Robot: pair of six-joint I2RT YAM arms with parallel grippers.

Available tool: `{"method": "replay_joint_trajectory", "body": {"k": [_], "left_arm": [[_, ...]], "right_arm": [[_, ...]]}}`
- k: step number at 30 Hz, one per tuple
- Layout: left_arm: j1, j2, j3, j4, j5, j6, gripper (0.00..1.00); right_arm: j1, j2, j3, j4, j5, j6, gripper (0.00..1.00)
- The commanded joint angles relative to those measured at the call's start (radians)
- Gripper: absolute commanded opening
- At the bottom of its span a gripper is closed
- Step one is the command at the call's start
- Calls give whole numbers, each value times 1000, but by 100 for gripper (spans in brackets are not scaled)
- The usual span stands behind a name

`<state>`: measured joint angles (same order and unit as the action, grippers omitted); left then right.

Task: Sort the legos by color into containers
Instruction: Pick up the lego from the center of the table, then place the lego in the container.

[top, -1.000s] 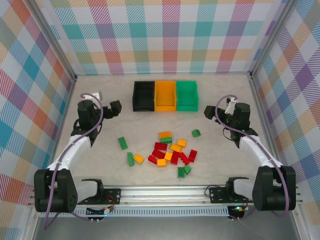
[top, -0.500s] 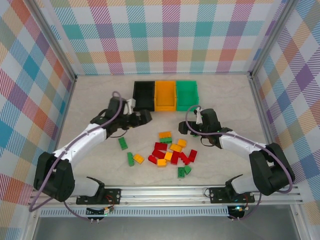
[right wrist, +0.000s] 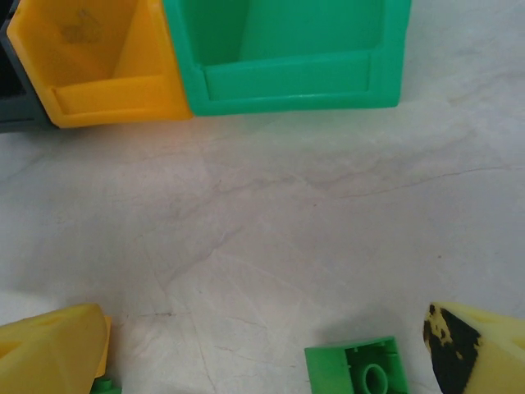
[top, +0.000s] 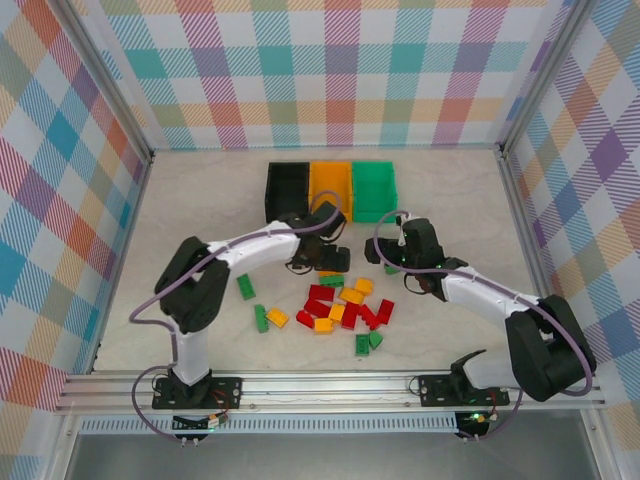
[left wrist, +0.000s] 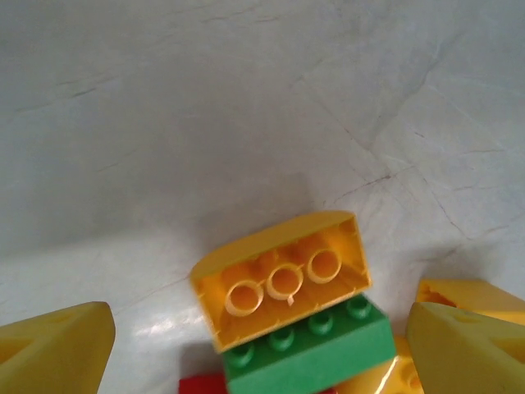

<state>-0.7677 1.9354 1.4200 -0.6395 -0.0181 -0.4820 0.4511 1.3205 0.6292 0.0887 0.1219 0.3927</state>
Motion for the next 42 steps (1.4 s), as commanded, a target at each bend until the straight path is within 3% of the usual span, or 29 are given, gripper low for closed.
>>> {"method": "replay_joint_trajectory", "body": {"k": [1,7,18,28,35,42], "left_arm": [[-19,63,73,-129,-72,-1,90],[-22,132,128,-160,-58,-33,90],[-31,152,146,-166,-82,-36,66],[-11,26,181,-217,-212,13,65],[135,-38,289,-256,-204,87,66],[309,58,498,-250,-111,144,66]], "right_arm": [[1,-20,-13,12,46,14,99],[2,-2,-10,16,51,17,99],[3,11,-7,15,54,20,99],[1,15,-5,16,53,20,99],[2,16,-2,11,51,23,99],[3,20,-1,14,48,22,99]]}}
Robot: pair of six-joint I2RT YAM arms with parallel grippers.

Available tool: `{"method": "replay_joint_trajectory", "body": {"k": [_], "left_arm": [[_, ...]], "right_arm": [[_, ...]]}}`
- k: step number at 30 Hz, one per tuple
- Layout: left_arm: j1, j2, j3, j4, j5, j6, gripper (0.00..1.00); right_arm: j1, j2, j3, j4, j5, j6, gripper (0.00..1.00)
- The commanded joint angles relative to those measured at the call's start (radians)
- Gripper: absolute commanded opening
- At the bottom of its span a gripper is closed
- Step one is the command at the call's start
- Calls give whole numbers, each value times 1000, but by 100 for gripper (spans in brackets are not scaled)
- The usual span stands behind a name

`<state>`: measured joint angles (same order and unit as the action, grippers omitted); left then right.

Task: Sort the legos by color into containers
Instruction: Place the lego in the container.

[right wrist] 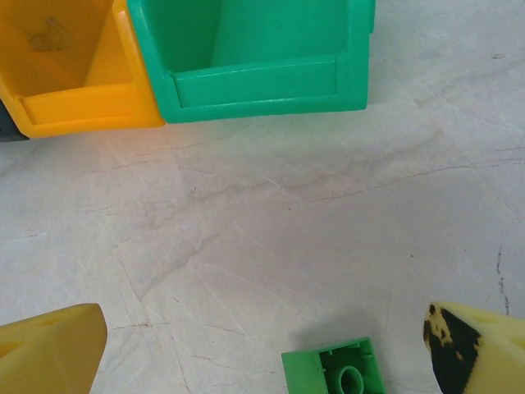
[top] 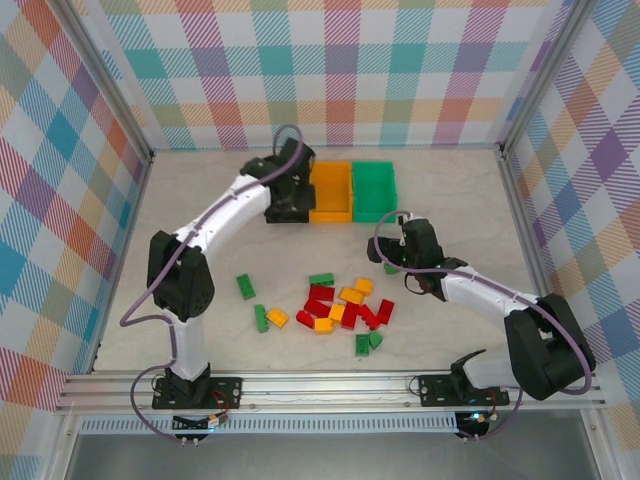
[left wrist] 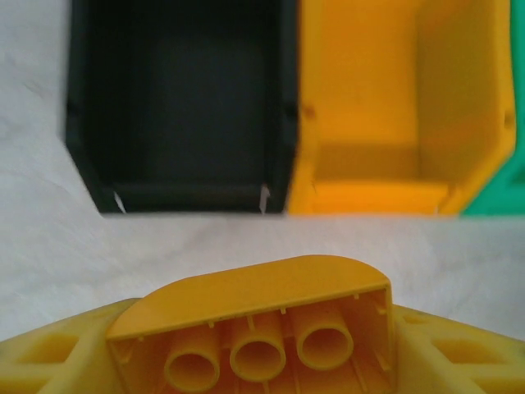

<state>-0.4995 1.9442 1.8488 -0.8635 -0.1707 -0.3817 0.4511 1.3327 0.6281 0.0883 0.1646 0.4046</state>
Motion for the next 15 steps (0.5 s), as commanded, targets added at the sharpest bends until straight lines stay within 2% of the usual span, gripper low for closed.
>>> {"method": "replay_joint_trajectory", "body": {"k": [1,4,7,9,11,15], "left_arm": [[57,70,95,-26,56,47,66],[93,143,185,-32,109,49,66],[103,202,264,-47,115,61,71],[107,242,324,-75,99,69,78],[110,274,386,-123,76,69,90],[110,258,396,-149,77,79,92]], "right_arm": [[2,8,1,14,6,8,99],[2,8,0,15,9,8,99],[1,10,1,16,9,7,99],[2,14,4,14,7,7,99],[2,16,5,13,7,7,99],[2,17,7,10,7,7,99]]}}
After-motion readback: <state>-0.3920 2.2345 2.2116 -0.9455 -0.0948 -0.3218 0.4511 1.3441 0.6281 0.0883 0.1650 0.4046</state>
